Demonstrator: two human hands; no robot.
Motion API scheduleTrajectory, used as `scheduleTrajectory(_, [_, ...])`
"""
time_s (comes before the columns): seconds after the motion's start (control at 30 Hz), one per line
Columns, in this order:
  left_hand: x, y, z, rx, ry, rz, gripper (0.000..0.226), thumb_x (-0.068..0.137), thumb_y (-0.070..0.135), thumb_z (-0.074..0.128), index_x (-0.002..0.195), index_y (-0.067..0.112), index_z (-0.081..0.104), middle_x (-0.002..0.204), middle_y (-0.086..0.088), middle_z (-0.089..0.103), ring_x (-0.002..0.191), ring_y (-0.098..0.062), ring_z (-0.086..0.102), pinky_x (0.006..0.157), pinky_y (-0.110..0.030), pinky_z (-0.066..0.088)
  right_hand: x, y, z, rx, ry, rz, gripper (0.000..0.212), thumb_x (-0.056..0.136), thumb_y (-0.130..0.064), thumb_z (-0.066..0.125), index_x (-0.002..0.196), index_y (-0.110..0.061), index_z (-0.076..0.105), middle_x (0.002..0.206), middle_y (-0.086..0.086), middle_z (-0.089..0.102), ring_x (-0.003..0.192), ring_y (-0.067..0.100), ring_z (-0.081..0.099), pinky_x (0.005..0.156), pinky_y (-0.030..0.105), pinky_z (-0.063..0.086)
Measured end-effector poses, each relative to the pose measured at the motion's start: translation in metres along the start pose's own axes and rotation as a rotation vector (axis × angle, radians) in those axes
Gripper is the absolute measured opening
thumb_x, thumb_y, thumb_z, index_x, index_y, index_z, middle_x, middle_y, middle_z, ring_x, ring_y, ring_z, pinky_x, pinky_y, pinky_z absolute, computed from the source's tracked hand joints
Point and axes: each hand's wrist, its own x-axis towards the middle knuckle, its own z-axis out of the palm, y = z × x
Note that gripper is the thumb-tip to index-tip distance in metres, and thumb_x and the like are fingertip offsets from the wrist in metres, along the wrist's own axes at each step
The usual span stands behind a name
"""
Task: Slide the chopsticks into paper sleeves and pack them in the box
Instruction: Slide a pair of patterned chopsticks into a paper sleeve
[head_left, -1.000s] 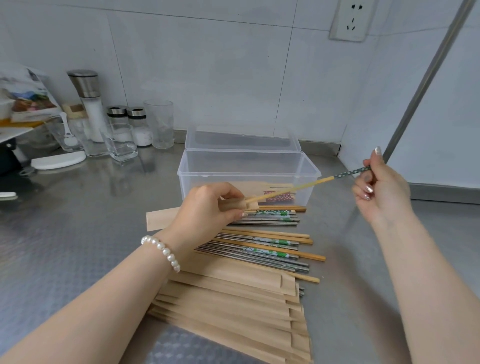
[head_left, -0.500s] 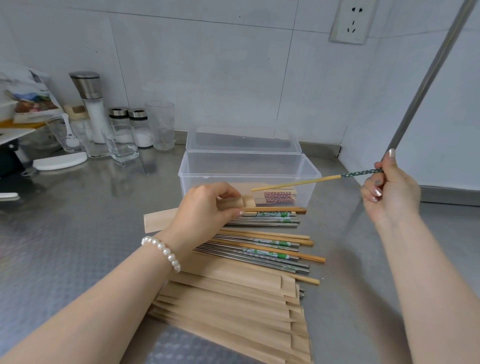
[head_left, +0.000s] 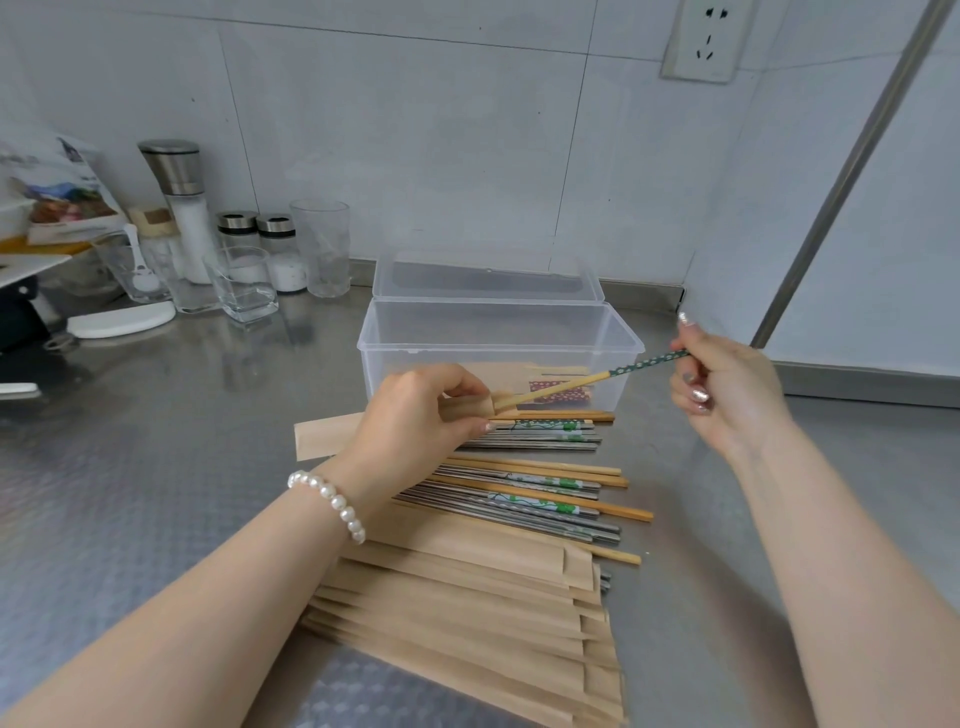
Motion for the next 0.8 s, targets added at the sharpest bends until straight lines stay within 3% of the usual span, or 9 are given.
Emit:
scheduleTrajectory(0.2, [-0.001, 0.001, 0.002, -0.032, -0.017, 0.021, 0.027, 0.072, 0.021, 0.077, 0.097, 0.02, 0.068, 0.085, 0.013, 0.062, 0.086, -0.009, 0.059, 0.08, -0.021, 0.046, -0.015, 0.01, 0.022, -0.218, -0.287, 0.192, 0.019, 0.087, -0.015, 0.055, 0.074, -0.001, 0.055, 0.038, 0.004, 0.046, 0.026, 0.008, 0.03, 0.03, 0.011, 0.02])
scheduleTrajectory(0.33, [-0.001, 0.003, 0.003, -0.035, -0.024, 0.041, 0.027, 0.072, 0.02, 0.077, 0.098, 0.019, 0.069, 0.084, 0.013, 0.062, 0.085, -0.007, 0.058, 0.078, -0.015, 0.044, -0.021, 0.017, 0.031, -0.278, -0.409, 0.228, 0.02, 0.091, -0.01, 0.049, 0.073, -0.003, 0.054, 0.04, 0.005, 0.05, 0.027, 0.008, 0.032, 0.032, 0.011, 0.023])
scheduleTrajectory(0.8, [-0.002, 0.003, 0.003, -0.074, -0.036, 0.017, 0.027, 0.071, 0.018, 0.077, 0.096, 0.02, 0.069, 0.085, 0.01, 0.065, 0.086, -0.01, 0.062, 0.082, -0.022, 0.048, -0.03, 0.024, 0.043, -0.428, -0.554, 0.199, 0.012, 0.091, -0.014, 0.051, 0.082, -0.008, 0.056, 0.047, 0.005, 0.058, 0.036, 0.01, 0.043, 0.035, 0.016, 0.034])
